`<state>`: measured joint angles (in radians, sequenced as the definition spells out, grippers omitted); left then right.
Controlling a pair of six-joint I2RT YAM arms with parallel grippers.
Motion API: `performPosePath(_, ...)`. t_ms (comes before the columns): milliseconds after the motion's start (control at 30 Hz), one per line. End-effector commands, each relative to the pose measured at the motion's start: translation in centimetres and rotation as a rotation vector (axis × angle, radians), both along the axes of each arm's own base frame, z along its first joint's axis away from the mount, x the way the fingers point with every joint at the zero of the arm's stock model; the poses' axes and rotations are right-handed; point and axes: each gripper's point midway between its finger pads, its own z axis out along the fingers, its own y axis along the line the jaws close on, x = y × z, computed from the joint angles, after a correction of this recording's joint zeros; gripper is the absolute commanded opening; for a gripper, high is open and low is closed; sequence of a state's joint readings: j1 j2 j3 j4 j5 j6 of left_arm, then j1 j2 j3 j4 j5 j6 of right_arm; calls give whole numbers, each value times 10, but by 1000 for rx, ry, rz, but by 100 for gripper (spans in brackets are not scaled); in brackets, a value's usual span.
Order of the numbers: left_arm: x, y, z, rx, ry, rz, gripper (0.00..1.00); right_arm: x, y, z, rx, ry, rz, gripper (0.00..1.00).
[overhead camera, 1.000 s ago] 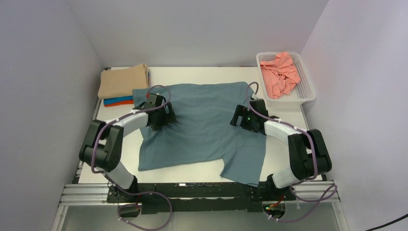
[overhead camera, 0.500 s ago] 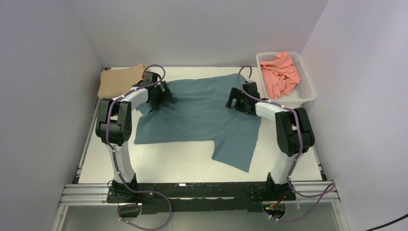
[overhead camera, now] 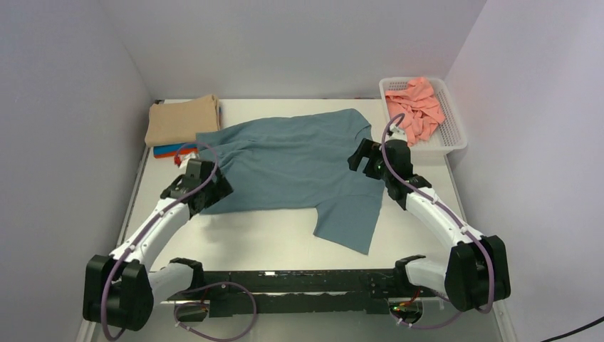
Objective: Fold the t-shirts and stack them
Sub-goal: Flatten out the tshirt
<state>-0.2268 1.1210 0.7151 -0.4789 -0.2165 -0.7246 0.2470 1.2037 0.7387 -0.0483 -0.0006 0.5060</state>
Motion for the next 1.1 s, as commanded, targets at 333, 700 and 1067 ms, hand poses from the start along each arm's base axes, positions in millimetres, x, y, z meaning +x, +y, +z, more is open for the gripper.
performPosePath(333, -11, 50, -68, -100, 128, 272, 75, -17, -5, -19, -4, 63, -8, 100)
performPosePath(700, -1, 32, -91, -72, 239, 158, 0, -25, -19, -32, -61, 106, -57, 100)
performPosePath(1067, -13, 34, -51, 47, 159, 167, 0, -114, -17, -71, -191, 435, 0, 100)
